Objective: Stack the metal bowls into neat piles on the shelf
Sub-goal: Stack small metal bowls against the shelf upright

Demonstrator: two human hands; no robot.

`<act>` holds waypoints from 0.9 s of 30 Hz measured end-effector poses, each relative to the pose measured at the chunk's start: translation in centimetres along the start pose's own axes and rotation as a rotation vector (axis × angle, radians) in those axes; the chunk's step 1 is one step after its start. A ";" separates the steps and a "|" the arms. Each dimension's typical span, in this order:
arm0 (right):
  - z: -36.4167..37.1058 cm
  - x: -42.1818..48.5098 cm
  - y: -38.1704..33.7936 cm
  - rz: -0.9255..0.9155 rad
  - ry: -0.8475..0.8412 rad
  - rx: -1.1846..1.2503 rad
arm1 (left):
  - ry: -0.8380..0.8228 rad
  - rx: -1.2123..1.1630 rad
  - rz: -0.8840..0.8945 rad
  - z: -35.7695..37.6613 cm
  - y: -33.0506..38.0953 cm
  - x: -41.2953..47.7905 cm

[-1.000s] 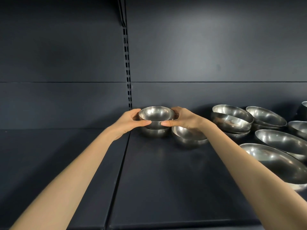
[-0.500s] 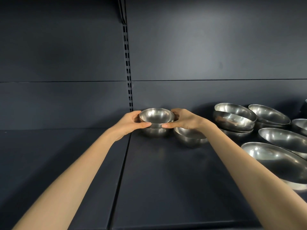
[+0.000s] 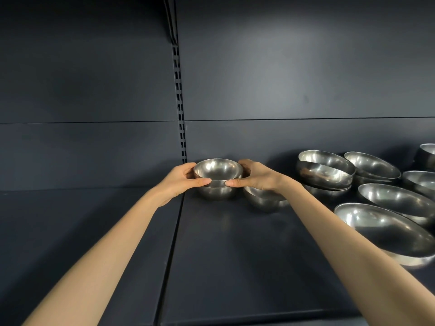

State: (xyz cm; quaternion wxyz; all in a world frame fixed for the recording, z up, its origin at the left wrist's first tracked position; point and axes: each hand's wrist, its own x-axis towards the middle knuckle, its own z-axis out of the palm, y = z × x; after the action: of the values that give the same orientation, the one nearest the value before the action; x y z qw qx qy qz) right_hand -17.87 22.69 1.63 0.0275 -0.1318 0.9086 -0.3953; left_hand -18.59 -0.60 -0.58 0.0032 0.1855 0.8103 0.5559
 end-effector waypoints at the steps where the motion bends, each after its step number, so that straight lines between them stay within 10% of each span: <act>1: -0.1 -0.3 -0.1 0.003 0.004 0.004 | 0.007 0.003 -0.007 0.1 0.2 -0.2; 10: -0.6 -4.0 1.5 -0.001 0.247 -0.094 | 0.139 0.132 -0.107 0.9 0.5 -1.5; 17: 0.5 -7.4 3.1 0.037 0.378 -0.164 | 0.403 0.225 0.178 4.0 2.2 -4.2; 27: 1.4 -9.6 3.9 0.125 0.413 0.192 | -0.037 0.217 0.029 9.8 3.5 -4.5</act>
State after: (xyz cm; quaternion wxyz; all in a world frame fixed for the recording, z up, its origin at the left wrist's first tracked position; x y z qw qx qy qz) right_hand -9.28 26.76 -2.69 -0.1221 0.0117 0.8595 -0.4961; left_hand -11.28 8.01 -2.05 -0.0099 0.2069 0.8626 0.4615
